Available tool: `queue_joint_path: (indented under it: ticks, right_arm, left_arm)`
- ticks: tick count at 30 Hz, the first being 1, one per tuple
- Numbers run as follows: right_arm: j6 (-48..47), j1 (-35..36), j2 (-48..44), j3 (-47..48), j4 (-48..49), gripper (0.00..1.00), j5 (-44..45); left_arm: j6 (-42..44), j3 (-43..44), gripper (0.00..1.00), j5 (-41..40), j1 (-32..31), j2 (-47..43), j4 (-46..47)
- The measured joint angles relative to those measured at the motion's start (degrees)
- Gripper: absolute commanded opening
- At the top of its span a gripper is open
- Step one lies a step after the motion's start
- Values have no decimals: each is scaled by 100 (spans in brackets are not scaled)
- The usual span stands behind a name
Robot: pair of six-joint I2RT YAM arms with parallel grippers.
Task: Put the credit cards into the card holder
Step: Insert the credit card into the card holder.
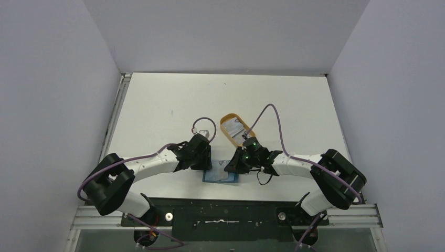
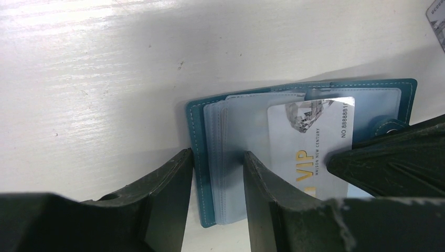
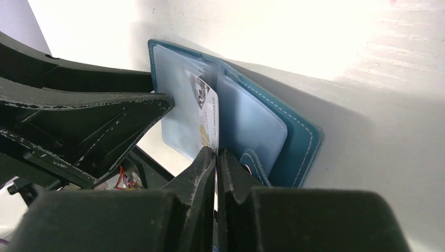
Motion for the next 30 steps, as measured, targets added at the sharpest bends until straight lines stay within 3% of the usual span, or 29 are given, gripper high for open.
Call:
queue_joint_path:
  ticks: [10,16,30]
  right_arm:
    - [151,39,70,2,52,0,120]
    - [256,129,203,37,177,0,186]
    - [317,243,398,190,302,0,310]
  left_arm:
    - [-13,-39,51,7,0,-57,-72]
    - [-22,-107,53,42,-4,-251,-354]
    - [-457,-765,36,-160,125,-1226,-564]
